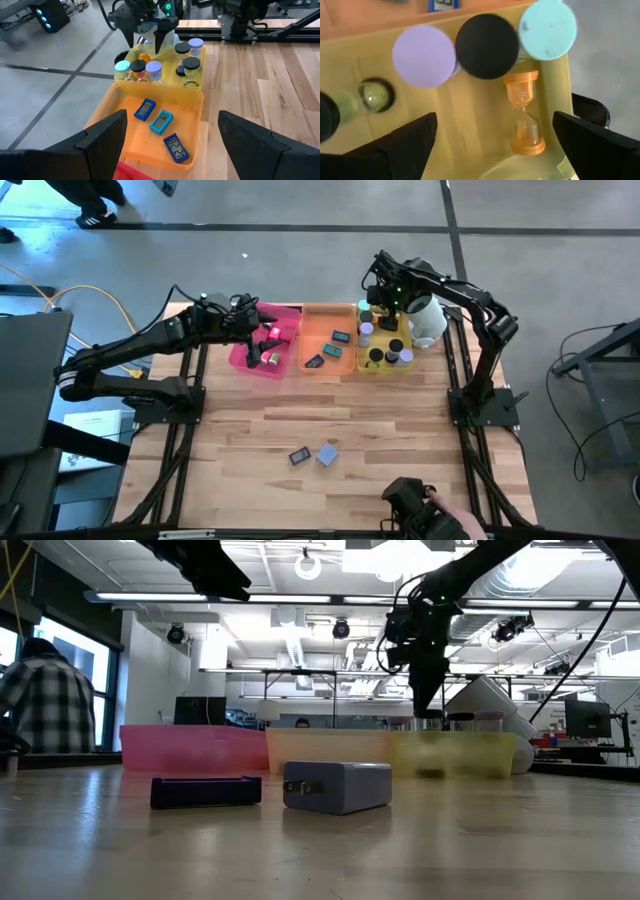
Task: Pick & Place Office items
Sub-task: Put the yellow hourglass into the yellow bin
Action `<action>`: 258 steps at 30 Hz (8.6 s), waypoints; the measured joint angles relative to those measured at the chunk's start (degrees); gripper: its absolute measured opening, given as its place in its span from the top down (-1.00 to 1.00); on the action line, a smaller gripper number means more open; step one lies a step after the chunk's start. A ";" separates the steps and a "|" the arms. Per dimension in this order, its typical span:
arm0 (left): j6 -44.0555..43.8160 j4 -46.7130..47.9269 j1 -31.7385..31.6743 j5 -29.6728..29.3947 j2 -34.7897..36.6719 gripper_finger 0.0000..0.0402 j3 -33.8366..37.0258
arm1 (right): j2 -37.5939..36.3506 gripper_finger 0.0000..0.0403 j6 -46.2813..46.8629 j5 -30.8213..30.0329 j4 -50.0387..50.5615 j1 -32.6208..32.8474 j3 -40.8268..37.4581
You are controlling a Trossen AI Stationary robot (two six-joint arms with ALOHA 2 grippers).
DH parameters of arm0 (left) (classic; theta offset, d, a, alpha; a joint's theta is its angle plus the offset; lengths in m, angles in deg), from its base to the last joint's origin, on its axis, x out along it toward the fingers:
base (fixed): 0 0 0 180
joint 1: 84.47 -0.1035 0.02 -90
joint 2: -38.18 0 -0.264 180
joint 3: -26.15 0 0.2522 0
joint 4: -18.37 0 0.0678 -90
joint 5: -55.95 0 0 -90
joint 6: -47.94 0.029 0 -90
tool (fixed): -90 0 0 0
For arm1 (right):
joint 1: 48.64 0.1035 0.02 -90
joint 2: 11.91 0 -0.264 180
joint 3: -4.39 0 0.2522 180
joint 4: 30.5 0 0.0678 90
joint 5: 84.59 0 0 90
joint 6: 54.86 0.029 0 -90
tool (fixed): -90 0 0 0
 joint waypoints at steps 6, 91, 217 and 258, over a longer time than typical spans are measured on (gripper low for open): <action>-0.04 -0.02 -0.01 0.00 0.00 -0.52 0.00 | 0.00 -0.92 3.63 0.26 -0.33 0.00 0.00; -1.05 -5.35 -1.50 -1.27 -3.80 -0.52 0.00 | -0.11 -0.68 -11.46 -3.35 -25.14 0.90 -16.63; -0.15 -5.53 -1.50 0.02 -3.81 -0.52 0.00 | 8.34 -0.44 -14.76 -7.16 -25.33 -0.07 -12.94; -0.17 -5.55 -1.50 0.07 -3.82 -0.52 0.01 | 4.63 0.13 -14.21 -18.38 -24.72 1.39 -13.11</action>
